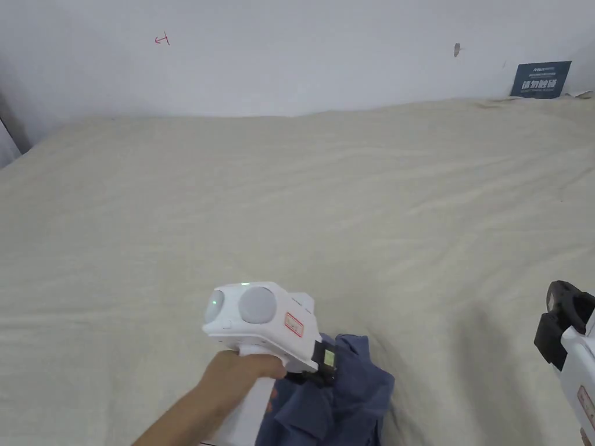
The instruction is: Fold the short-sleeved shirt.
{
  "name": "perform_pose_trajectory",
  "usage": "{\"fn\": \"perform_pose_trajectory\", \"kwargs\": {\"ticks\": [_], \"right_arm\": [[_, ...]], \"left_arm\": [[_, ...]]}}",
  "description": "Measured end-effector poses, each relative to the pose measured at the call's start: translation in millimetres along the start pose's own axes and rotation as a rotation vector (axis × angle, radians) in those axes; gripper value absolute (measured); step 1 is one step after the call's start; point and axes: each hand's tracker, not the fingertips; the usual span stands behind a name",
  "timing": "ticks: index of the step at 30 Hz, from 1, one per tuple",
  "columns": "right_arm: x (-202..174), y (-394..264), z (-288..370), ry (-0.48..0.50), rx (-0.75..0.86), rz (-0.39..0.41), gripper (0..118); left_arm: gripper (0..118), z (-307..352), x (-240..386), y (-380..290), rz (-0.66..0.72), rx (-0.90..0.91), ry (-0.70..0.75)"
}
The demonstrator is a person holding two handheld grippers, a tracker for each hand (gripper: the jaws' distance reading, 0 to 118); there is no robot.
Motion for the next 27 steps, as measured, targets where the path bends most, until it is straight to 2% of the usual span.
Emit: {"fn": "perform_pose_trajectory", "kwargs": {"ticks": [11,14,16,17,18,20,21,27], "right_arm": [[-3.5,2.3,-0.2,0.006,0.006,0.001,0],[-4.3,3.0,0.2,0.007,0.008,0.003,0],[-4.4,3.4,0.5,0.005,0.01,0.003,0],[-4.2,3.2,0.4,0.006,0.01,0.002,0],[-4.2,3.2,0.5,0.006,0.01,0.001,0],[-4.3,3.3,0.7,0.005,0.009,0.003,0],[-4.3,3.1,0.8,0.005,0.008,0.004,0],[-3.2,3.8,2.4,0.001,0.01,0.004,0]], "left_arm": [[9,-32.0,26.4,-9.7,-0.089,-0.024,0.09],[13,-33.4,31.2,-10.2,-0.093,-0.018,0.107],[31,-30.8,31.6,-9.6,-0.086,-0.016,0.076],[46,-29.3,32.2,-9.5,-0.076,-0.018,0.048],[70,-26.8,34.0,-9.7,-0.07,-0.017,0.02],[97,-23.0,38.7,-10.3,-0.049,-0.009,-0.045],[105,-20.8,42.5,-11.0,-0.049,-0.006,-0.049],[106,8.0,55.7,-15.2,-0.095,0.109,-0.138]]}}
